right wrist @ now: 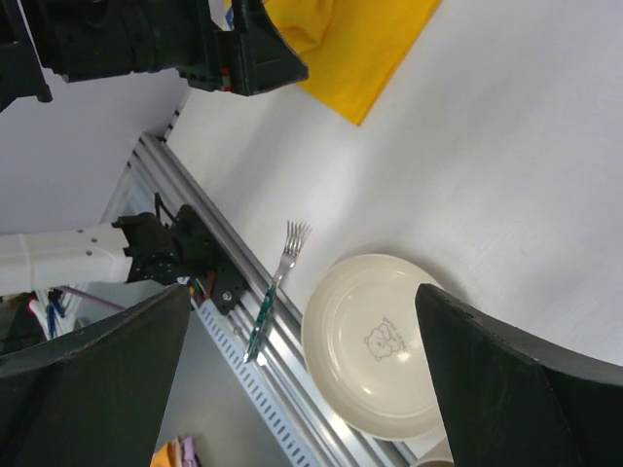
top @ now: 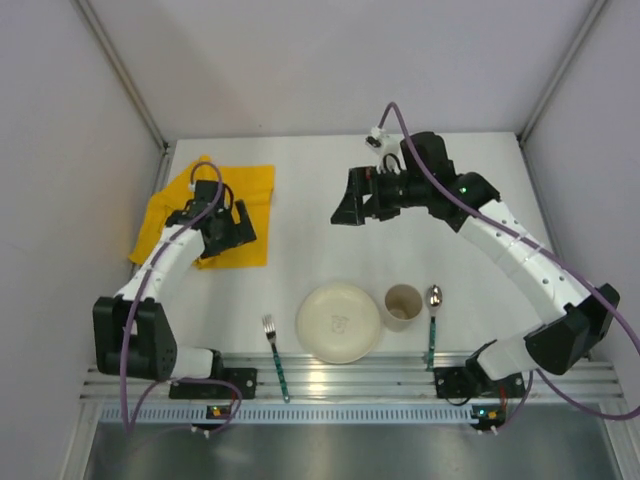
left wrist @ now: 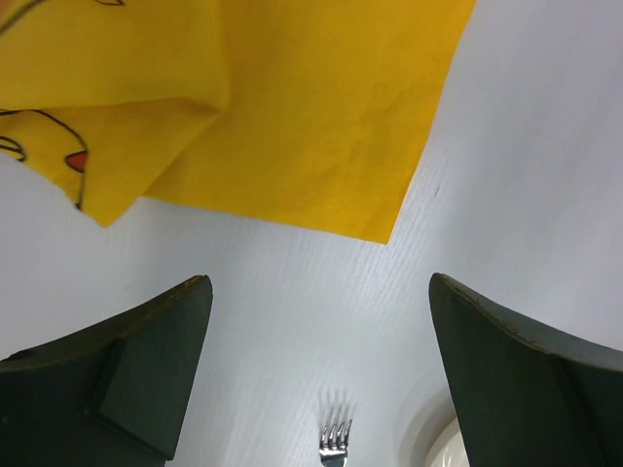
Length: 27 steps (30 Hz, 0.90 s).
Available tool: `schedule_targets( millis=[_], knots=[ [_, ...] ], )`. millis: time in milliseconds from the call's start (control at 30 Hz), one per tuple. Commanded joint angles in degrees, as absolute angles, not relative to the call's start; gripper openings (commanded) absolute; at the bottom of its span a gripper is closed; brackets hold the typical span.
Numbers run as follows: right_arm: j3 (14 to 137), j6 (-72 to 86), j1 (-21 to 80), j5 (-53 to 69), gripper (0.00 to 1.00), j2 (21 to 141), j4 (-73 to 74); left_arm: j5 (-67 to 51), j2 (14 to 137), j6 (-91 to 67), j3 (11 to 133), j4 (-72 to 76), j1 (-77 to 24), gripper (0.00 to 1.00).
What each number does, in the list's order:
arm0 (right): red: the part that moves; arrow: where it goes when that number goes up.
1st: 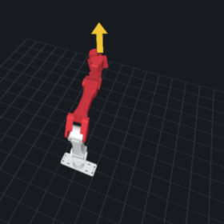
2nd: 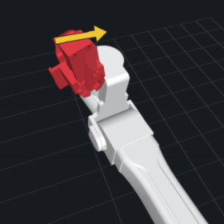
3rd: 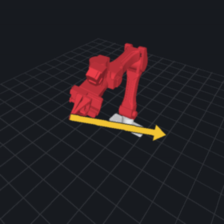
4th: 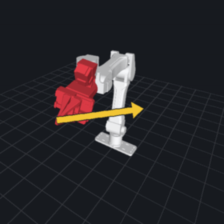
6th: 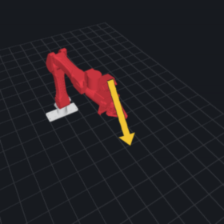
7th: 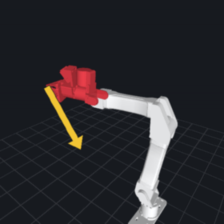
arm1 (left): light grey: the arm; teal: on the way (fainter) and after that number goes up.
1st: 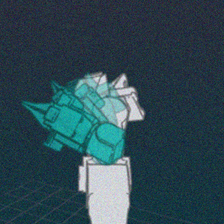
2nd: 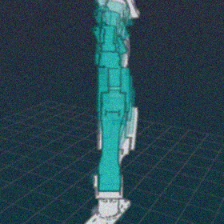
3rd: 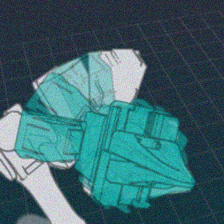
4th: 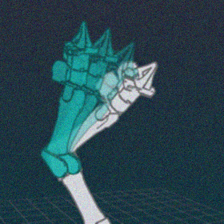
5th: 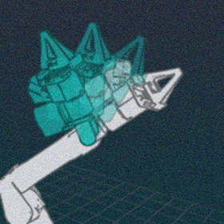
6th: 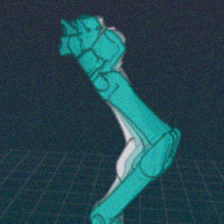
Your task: Set the dinner table for one person
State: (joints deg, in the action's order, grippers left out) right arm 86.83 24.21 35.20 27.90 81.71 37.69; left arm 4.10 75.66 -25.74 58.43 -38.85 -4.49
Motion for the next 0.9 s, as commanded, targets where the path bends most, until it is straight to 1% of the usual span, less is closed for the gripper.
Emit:
schedule_targets(
  millis=[0, 100, 133, 167, 267, 333, 367, 433, 533, 567, 667, 700, 733, 767, 800, 867],
  knots=[
    [85.37, 21.44, 35.86, 23.47, 1.0, 80.7, 46.76, 5.62, 81.81, -27.25, 61.77, -33.23, -10.08, 0.98],
    [76.4, 24.16, 35.86, 23.29, 1.0, 74.37, 43.6, 8.96, 91.64, -26.99, 68.71, -32.61, -13.7, 0.98],
    [74.55, 24.69, 35.95, 22.59, 1.0, 72.7, 43.33, 9.31, 94.28, -27.07, 73.34, -33.3, -14.06, 0.98],
    [71.66, 24.96, 35.86, 21.37, 1.0, 69.9, 43.68, 9.84, 99.7, -27.51, 75.65, -34.44, -14.24, 0.97],
    [68.57, 25.58, 35.77, 18.56, 1.0, 65.85, 45.69, 10.64, 108.33, -27.34, 82.43, -34.81, -14.15, 0.95],
    [68.38, 25.14, 35.77, 16.88, 1.0, 64.69, 47.19, 11.16, 112.22, -26.29, 87.24, -35.07, -14.15, 0.93],
    [68.99, 24.61, 35.77, 15.31, 1.0, 64.17, 48.76, 11.68, 115.89, -25.84, 89.02, -35.76, -13.98, 0.9],
    [70.04, 23.3, 35.68, 13.37, 1.0, 64.07, 50.35, 13.53, 120.82, -25.66, 94.1, -37.96, -13.71, 0.89],
    [71.37, 21.97, 35.42, 11.6, 1.0, 64.77, 52.2, 13.54, 125.4, -25.93, 98.77, -39.11, -12.66, 0.81],
    [71.8, 21.71, 35.33, 11.17, 1.0, 65.38, 52.38, 13.88, 126.46, -26.1, 99.92, -39.63, -12.4, 0.74],
    [72.59, 20.92, 35.24, 10.37, 1.0, 67.14, 52.82, 13.36, 130.16, -26.28, 103.88, -41.22, -11.87, 0.63],
    [72.86, 20.48, 35.07, 10.28, 1.0, 67.58, 52.91, 13.36, 130.95, -26.28, 104.58, -41.57, -11.78, 0.5],
    [73.12, 20.22, 34.98, 10.02, 1.0, 68.02, 53.08, 12.84, 131.91, -26.54, 105.46, -41.75, -11.69, 0.44],
    [73.65, 19.95, 34.98, 10.02, 1.0, 68.98, 53.17, 12.31, 132.27, -26.72, 105.56, -41.84, -11.08, 0.33],
    [73.83, 19.43, 34.89, 9.93, 1.0, 69.43, 53.26, 11.7, 132.36, -26.89, 105.47, -41.66, -10.81, 0.18],
    [74.35, 18.9, 34.89, 9.49, 1.0, 70.66, 53.52, 10.73, 132.8, -26.81, 105.47, -41.31, -10.55, 0.0]
  ],
)
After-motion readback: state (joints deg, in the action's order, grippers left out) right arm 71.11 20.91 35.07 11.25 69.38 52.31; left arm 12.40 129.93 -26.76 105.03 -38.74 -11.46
